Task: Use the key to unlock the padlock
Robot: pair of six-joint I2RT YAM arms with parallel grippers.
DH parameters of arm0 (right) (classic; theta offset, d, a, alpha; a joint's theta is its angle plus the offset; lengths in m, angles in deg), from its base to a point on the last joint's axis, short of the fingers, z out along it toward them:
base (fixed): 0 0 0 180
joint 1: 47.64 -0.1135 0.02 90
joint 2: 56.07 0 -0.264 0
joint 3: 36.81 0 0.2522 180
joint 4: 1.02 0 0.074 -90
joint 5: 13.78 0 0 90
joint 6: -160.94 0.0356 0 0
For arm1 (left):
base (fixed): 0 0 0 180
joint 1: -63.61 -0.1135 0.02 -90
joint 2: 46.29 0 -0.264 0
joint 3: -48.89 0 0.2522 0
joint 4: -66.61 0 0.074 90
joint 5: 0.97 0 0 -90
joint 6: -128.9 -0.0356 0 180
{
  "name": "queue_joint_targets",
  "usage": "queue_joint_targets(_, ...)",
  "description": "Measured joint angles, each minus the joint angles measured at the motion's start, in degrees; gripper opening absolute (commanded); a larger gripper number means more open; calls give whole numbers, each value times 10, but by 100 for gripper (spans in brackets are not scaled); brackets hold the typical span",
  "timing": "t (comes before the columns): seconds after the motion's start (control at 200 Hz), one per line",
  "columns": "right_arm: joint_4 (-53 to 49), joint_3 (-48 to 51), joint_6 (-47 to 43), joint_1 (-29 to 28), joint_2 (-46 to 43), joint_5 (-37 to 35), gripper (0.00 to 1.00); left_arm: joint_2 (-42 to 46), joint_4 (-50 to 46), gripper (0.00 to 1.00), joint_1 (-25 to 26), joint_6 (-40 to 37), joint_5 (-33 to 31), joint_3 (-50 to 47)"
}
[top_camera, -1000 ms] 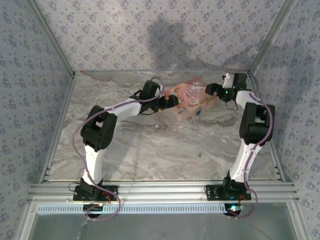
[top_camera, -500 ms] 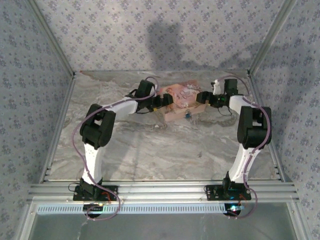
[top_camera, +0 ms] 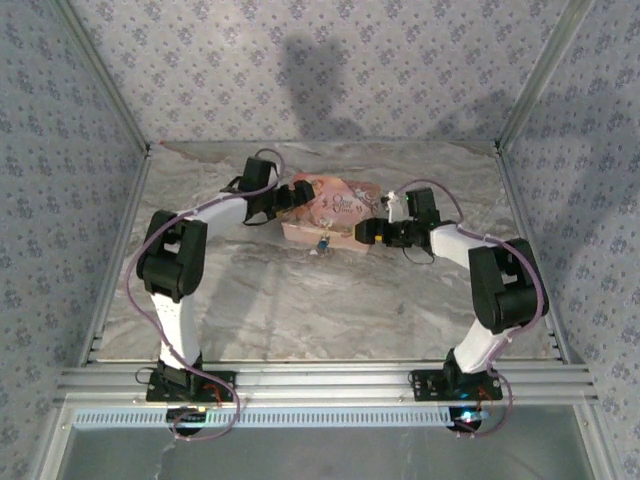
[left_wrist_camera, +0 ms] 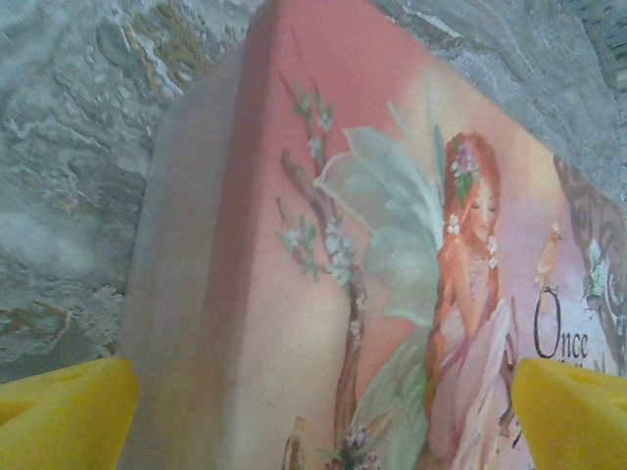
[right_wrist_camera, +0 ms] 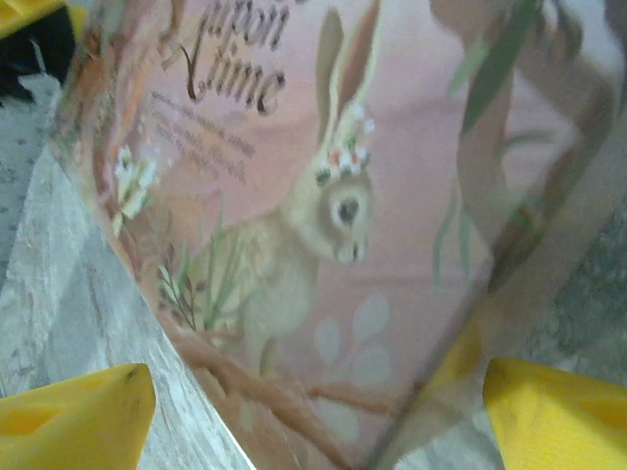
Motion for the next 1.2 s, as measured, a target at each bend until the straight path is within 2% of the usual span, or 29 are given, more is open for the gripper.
queue_joint_targets(0.19,-54,21,20,14,-82,-94,89,47,-19,98,-17,-30,-30,-18)
queue_joint_targets(0.415,-182,44,54,14,-231,-189,74,179,-29,98,-29,-60,-66,-98)
queue_joint_targets(0.535,-243,96,96,2,-316,-224,66,248,-30,98,-6,-64,-73,-143)
queue_joint_targets(0.705,-316,172,160,-33,-401,-254,57,301,-24,98,60,-53,-73,-194)
queue_joint_targets(0.834,-347,209,202,-60,-422,-264,52,303,-9,98,92,-35,-70,-219)
queue_joint_targets(1.199,-335,243,273,-115,-392,-293,40,281,16,98,97,-18,-70,-221)
